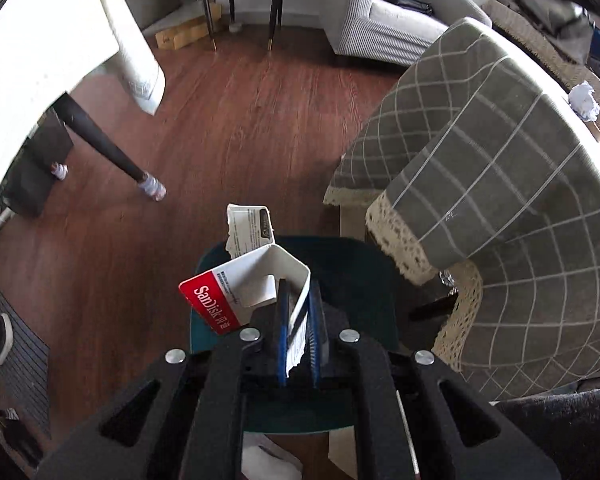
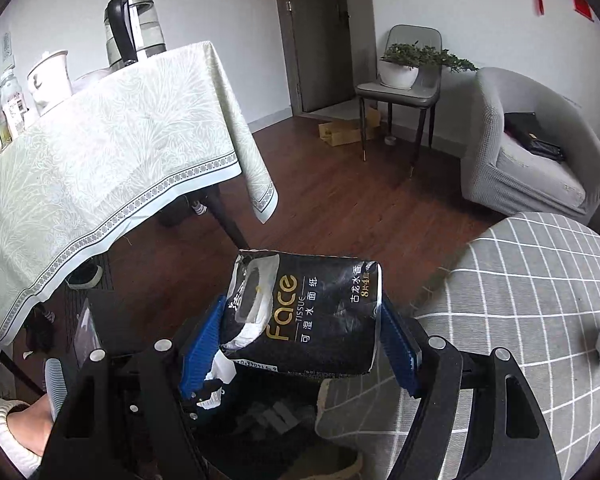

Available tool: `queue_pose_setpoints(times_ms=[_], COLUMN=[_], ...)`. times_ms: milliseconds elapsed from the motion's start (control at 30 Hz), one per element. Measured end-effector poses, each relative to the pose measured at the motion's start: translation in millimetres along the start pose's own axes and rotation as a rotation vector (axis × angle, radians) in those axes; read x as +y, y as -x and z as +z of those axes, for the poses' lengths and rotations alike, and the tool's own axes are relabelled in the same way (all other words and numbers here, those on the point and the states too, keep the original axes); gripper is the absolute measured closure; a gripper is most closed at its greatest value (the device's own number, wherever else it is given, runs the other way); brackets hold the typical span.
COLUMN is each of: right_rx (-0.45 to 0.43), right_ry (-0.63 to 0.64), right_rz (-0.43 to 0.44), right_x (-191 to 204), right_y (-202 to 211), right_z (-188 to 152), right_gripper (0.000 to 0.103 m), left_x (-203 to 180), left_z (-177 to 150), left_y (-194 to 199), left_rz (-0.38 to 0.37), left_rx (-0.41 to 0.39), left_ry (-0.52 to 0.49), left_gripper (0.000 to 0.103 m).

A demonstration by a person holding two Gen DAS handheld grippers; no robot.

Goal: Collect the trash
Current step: 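Carry the tissue pack and SanDisk box with both grippers over the bin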

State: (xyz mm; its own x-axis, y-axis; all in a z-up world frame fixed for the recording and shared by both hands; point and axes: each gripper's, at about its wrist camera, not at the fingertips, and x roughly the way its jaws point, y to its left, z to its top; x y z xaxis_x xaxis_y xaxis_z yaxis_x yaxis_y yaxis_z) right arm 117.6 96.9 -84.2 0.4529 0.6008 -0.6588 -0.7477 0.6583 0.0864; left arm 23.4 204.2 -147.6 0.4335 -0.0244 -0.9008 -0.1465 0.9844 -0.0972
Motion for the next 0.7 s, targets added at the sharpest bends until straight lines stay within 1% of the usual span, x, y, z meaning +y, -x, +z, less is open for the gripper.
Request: queue_pose_setpoints(times_ms=[100,167,200,233,267,300,333,400,467,533,600,700], right_rx=[0.013,0.022,0.027,0.033,0.039,0.046,0.053,0.071,0.092,0.114,0.133,0.158], right_ry=[0.010,0.017,0.019,0.019,0.018,0.018,0.017,0.018,0.015,0.012,0.011,0.007], right_rz=[0.013,0.020,0.023,0.025,0.030,0.036,0.040,0.050,0.060,0.060,0.053,0.041], right_x=[9.2,15.3,17.8,20.9,23.1,25.4,28.3,33.9,38.6,41.2,42.6,44.2], right_y=[-9.9,-16.7,-20.2,-24.8,-28.6,-33.0,-38.0,-48.5,-59.2,-69.7,-78.4,-89.6], right_z=[1.5,2.3,3.0,4.2,4.5,4.5,4.5,3.7,1.2,-1.1,-3.5,-7.4], right_gripper=[0.029,0.029,0.029,0.029,0.029,0.029,0.029,0.029,0.029,0.029,0.029,0.029], left_x=[9.5,15.8,18.1,20.2,24.0,27.2,30.7,34.6,39.5,43.1,46.9,55.2], left_z=[-10.5,-14.8,-18.3,-20.5,-22.4,-25.1,-24.9,-26.7,-26.7,-26.3,-26.0,-22.9], left_y=[-8.9,-13.5,-15.7,-17.4,-18.0,-18.5,-18.9,-14.8,-8.1,-0.1,8.8,21.4], left_rz=[-0.012,-0.023,-0.017,-0.009,-0.005,-0.008,-0.013,-0.007,0.004,0.015,0.027,0.031], left_rx=[0.049,0.068,0.074,0.081,0.084,0.084,0.083,0.070,0.046,0.018,-0.014,-0.055], left_ry=[0.019,0.028,0.026,0.023,0.027,0.036,0.043,0.051,0.052,0.049,0.046,0.055], left_gripper=[0.090,0.089,0.088,0.083,0.080,0.073,0.069,0.066,0.060,0.051,0.046,0.043])
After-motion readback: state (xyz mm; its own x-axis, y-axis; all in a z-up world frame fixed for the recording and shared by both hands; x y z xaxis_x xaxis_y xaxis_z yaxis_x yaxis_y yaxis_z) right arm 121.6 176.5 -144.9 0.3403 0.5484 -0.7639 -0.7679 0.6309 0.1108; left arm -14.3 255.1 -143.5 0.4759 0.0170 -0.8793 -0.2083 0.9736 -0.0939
